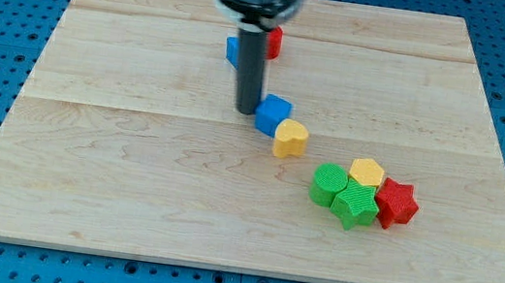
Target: Push the blue cube into the yellow hexagon
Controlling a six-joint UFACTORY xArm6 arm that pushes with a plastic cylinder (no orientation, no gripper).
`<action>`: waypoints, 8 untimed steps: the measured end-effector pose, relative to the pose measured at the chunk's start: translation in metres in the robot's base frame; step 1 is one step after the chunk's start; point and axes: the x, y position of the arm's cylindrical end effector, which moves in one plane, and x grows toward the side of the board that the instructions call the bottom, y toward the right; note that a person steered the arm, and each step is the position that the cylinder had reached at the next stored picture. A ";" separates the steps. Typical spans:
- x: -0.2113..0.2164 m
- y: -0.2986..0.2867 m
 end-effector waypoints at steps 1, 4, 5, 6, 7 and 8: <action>0.002 0.017; 0.028 0.051; 0.012 0.072; 0.011 0.101; 0.041 0.102; 0.009 0.106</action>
